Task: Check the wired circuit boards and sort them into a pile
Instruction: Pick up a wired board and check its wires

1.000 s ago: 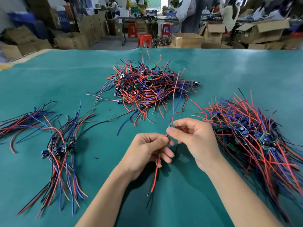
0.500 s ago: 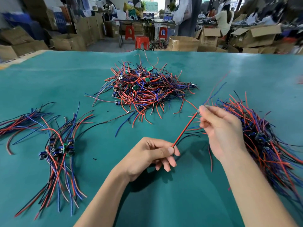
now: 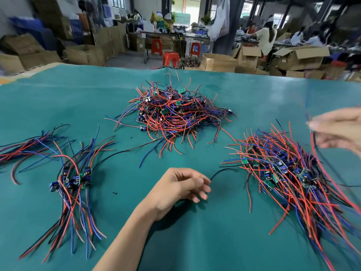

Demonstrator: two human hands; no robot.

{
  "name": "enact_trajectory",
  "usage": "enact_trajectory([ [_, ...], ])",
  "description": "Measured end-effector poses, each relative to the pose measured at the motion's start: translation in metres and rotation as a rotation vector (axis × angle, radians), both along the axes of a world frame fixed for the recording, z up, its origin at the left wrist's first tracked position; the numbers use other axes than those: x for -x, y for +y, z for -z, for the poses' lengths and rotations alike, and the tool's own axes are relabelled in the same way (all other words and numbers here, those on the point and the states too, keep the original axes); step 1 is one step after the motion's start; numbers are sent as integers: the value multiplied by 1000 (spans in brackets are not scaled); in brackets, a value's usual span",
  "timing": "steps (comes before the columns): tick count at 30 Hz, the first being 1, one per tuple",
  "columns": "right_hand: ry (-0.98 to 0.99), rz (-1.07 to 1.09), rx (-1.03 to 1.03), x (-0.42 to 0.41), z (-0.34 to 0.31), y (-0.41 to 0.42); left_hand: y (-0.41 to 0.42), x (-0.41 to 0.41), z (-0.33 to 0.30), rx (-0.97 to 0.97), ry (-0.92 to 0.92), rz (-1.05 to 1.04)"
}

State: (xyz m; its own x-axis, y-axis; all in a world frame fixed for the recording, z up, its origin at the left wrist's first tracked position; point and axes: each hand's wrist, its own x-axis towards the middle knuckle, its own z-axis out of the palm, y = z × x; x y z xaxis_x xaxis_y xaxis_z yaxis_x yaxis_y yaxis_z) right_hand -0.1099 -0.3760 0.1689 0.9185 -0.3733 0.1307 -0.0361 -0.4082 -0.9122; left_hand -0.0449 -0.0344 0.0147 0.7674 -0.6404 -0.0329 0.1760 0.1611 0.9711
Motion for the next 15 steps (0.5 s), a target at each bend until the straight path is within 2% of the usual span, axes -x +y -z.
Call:
enact_trajectory([
  [3, 318, 75, 338, -3, 23, -9, -1, 0, 0, 19, 37, -36],
  [5, 467, 79, 673, -13, 41, -5, -1, 0, 0, 28, 50, -47],
  [7, 457, 98, 981, -22, 50, 8, -2, -1, 0, 36, 62, -57],
  [8, 392, 116, 1048, -29, 48, 19, -2, -1, 0, 37, 67, -62],
  [10, 258, 76, 1058, -43, 40, 48, -3, -2, 1, 33, 75, -74],
  [13, 139, -177, 975, -76, 32, 107, -3, -2, 1, 34, 82, -82],
  [15, 65, -356, 990, -102, 34, 151, -2, -2, 1, 36, 85, -79],
])
